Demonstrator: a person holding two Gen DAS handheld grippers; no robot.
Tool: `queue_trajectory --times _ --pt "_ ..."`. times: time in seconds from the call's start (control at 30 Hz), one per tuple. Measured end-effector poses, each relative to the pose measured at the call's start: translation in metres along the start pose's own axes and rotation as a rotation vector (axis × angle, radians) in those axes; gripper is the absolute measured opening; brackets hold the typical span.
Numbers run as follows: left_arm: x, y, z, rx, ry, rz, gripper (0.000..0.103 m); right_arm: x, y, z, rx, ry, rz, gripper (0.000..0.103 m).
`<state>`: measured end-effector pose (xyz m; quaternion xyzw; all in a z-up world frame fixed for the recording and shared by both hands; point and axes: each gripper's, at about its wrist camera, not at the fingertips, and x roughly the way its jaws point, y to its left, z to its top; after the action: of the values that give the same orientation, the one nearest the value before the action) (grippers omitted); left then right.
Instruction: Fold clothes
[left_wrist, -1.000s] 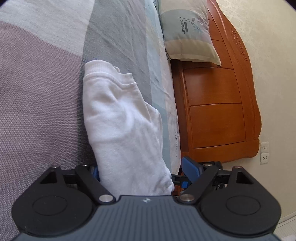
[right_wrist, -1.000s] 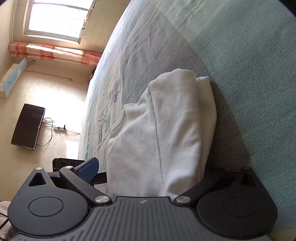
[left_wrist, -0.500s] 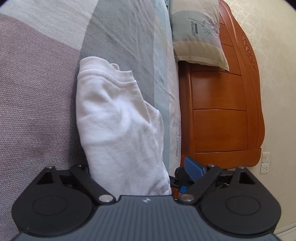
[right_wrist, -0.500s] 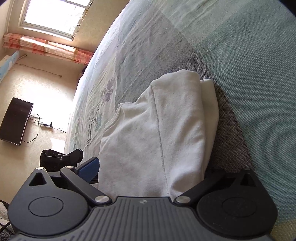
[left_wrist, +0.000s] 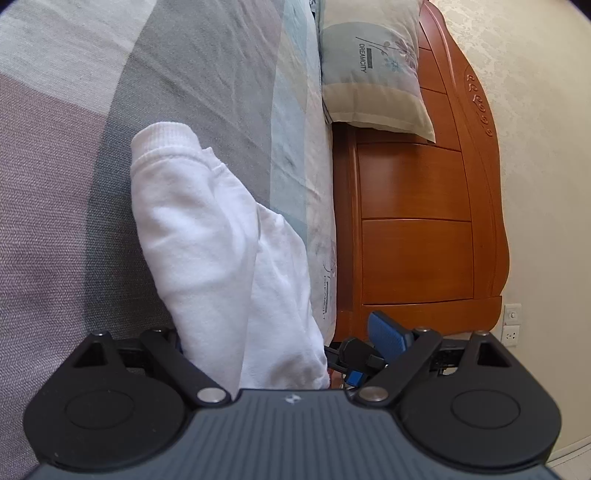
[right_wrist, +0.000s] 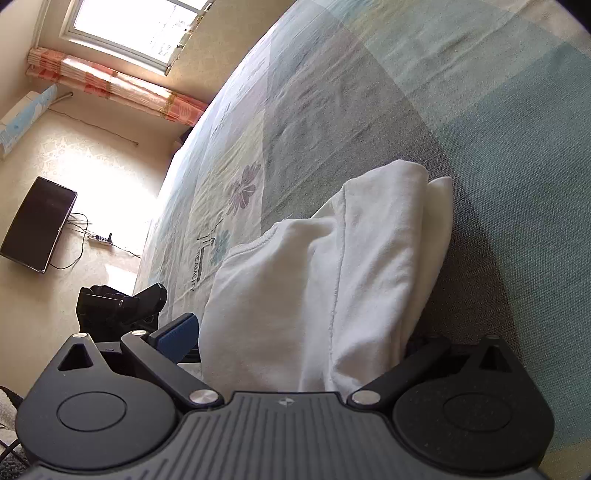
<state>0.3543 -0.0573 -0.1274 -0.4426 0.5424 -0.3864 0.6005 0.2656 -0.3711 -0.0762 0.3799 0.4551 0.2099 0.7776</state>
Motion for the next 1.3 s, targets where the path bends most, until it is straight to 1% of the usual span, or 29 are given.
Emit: queue_trajectory --times 0.23,0.4,0.6,0.73,0.9,1.07,1.17,1.3 --pt "0.016 -0.016 0.002 0.022 0.008 -0.023 0.089 -0.022 0.004 0.01 -0.035 -0.033 -0.01 0.103" --pt "0.046 -0.033 0.002 0.073 0.037 -0.017 0.089 -0.043 -0.001 0.018 -0.044 -0.064 -0.034 0.103" --pt "0.096 -0.056 0.0 0.098 0.072 -0.014 0.089 -0.077 -0.017 0.031 -0.053 -0.106 -0.072 0.103" --pt "0.134 -0.072 -0.001 0.117 0.078 -0.038 0.089 -0.107 -0.035 0.044 -0.057 -0.128 -0.082 0.103" --pt "0.186 -0.087 -0.002 0.137 0.087 -0.073 0.089 -0.146 -0.059 0.069 -0.09 -0.147 -0.114 0.103" --pt "0.238 -0.098 -0.001 0.149 0.092 -0.098 0.089 -0.179 -0.088 0.1 -0.105 -0.188 -0.155 0.103" --pt "0.263 -0.105 0.001 0.156 0.104 -0.108 0.089 -0.195 -0.105 0.117 -0.102 -0.212 -0.17 0.103" --pt "0.289 -0.111 0.005 0.182 0.121 -0.117 0.089 -0.21 -0.124 0.134 -0.113 -0.219 -0.203 0.103"
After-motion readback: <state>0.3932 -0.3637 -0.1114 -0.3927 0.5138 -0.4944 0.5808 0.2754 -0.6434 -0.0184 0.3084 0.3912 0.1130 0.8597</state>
